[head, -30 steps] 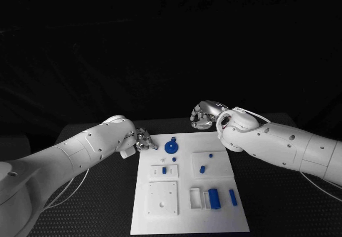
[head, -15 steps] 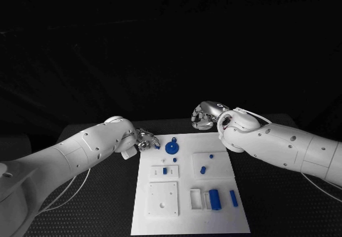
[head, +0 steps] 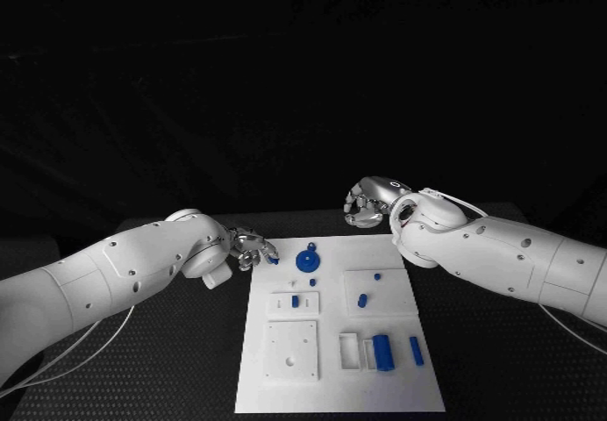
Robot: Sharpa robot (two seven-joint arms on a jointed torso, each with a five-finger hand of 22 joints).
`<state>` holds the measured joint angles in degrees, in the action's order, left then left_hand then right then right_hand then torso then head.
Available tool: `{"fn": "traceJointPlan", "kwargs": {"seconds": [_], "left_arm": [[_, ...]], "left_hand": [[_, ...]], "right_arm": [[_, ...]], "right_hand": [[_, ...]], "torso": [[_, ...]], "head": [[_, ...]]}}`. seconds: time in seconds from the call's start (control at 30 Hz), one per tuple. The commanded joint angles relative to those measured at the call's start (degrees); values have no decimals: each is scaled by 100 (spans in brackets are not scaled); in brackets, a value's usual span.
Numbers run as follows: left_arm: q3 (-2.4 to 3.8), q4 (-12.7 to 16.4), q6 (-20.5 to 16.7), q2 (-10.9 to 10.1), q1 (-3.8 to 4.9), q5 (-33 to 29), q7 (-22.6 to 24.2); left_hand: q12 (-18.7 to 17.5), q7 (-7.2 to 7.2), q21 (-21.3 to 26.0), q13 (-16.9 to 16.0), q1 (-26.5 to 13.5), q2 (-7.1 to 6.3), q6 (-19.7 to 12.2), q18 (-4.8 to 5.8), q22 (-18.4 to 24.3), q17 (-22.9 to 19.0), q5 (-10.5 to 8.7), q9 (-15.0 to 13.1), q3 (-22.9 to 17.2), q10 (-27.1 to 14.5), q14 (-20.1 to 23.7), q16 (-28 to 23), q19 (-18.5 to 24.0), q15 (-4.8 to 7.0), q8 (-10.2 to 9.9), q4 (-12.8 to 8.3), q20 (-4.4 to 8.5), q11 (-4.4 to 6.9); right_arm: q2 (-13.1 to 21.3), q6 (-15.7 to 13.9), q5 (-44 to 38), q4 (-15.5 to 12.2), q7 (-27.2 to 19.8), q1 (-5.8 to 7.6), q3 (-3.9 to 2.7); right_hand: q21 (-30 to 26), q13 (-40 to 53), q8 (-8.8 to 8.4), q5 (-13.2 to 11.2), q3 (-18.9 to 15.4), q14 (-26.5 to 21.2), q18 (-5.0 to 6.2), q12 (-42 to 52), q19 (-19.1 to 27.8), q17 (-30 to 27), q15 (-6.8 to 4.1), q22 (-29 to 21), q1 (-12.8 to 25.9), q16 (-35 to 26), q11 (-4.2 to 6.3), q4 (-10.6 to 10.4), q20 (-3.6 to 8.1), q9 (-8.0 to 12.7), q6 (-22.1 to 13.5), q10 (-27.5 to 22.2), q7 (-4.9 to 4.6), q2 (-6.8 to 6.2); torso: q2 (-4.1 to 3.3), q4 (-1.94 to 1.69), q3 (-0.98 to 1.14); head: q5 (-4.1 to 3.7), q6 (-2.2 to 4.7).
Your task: Assemble the parts on the task board
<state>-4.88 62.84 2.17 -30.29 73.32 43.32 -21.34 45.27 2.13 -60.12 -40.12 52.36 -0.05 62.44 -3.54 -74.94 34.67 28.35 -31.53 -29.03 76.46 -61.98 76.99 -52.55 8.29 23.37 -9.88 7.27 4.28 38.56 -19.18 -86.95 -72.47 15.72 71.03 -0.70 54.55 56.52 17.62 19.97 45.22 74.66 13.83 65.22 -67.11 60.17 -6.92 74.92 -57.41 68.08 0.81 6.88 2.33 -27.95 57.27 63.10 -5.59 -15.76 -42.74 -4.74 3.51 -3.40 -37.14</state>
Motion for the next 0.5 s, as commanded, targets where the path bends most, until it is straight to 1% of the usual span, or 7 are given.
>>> {"fn": "traceJointPlan", "kwargs": {"seconds": [0.03, 0.1, 0.2, 0.27, 0.33, 0.37, 0.5], "left_arm": [[-37, 456, -799, -215, -28, 341, 145], [-190, 786, -1108, -401, -38, 554, 173], [-262, 1267, -1581, -653, -148, 980, 188], [-279, 1522, -1906, -780, -231, 1248, 187], [-297, 1692, -2151, -859, -279, 1498, 196], [-335, 1796, -2315, -908, -301, 1661, 206], [-583, 2076, -2902, -1063, -307, 1837, 218]], "left_hand": [[33, -30, -35, -7, 19, 36, 169, 39, -96, -2, 28, -619, -507, 53, -110, 18, -59, 52, 121, -489, 652, -4], [31, -38, -41, -2, 12, 19, 190, 34, -93, -5, 39, -623, -525, 78, -134, 20, -82, 58, 127, -492, 657, 4], [23, -61, -60, 12, 4, -37, 246, 17, -85, -20, 68, -627, -563, 166, -222, 18, -162, 88, 133, -484, 677, 28], [16, -77, -76, 22, 7, -80, 286, 5, -81, -30, 110, -625, -584, 224, -284, 13, -218, 114, 133, -472, 691, 46], [9, -91, -90, 29, 10, -111, 322, -6, -78, -38, 148, -623, -597, 274, -339, 9, -268, 138, 132, -455, 705, 60], [10, -99, -99, 30, 13, -129, 342, -11, -78, -39, 172, -622, -601, 303, -368, 10, -293, 150, 132, -449, 712, 69], [15, -131, -136, 29, 19, -239, 437, -32, -79, -38, 404, -614, -617, 419, -486, 20, -394, 197, 129, -385, 740, 101]], "right_arm": [[22, 31, 17, -18, -61, -2, -3], [39, 22, 19, -23, -69, -2, -3], [70, -6, 21, -24, -86, -3, -3], [81, -30, 27, -17, -103, -3, -3], [92, -66, 40, -14, -124, -3, -2], [95, -96, 46, -8, -139, -3, -2], [80, -257, 154, 67, -234, -3, -2]], "right_hand": [[-38, -7, -14, 23, 30, -4, 117, 32, -28, -8, 31, 71, 51, -32, -34, -8, 5, -5, -1, -7, -36, 13], [-39, -7, -14, 23, 30, -4, 117, 32, -28, -8, 31, 71, 53, -32, -34, -9, 5, -5, -1, -7, -36, 14], [-39, -7, -14, 23, 29, -5, 117, 32, -28, -8, 32, 71, 54, -33, -34, -10, 4, -6, -1, -7, -36, 14], [-39, -7, -14, 23, 29, -5, 117, 32, -28, -8, 32, 71, 55, -33, -34, -11, 4, -6, -1, -7, -36, 15], [-39, -8, -14, 23, 29, -5, 117, 32, -28, -8, 32, 71, 55, -33, -34, -11, 4, -6, -1, -7, -36, 15], [-40, -8, -14, 23, 30, -5, 117, 32, -28, -8, 32, 71, 55, -33, -34, -12, 4, -6, -1, -7, -36, 15], [-41, -8, -16, 25, 31, -5, 117, 32, -27, -9, 32, 71, 56, -34, -34, -13, 4, -6, -4, -8, -36, 16]], "torso": [[21, -28, -10], [28, -38, -16], [27, -41, -14], [27, -43, -15], [29, -49, -20], [30, -53, -21], [35, -48, -19]], "head": [[11, -28], [22, -40], [47, -59], [64, -75], [64, -94], [63, -105], [110, -136]]}}
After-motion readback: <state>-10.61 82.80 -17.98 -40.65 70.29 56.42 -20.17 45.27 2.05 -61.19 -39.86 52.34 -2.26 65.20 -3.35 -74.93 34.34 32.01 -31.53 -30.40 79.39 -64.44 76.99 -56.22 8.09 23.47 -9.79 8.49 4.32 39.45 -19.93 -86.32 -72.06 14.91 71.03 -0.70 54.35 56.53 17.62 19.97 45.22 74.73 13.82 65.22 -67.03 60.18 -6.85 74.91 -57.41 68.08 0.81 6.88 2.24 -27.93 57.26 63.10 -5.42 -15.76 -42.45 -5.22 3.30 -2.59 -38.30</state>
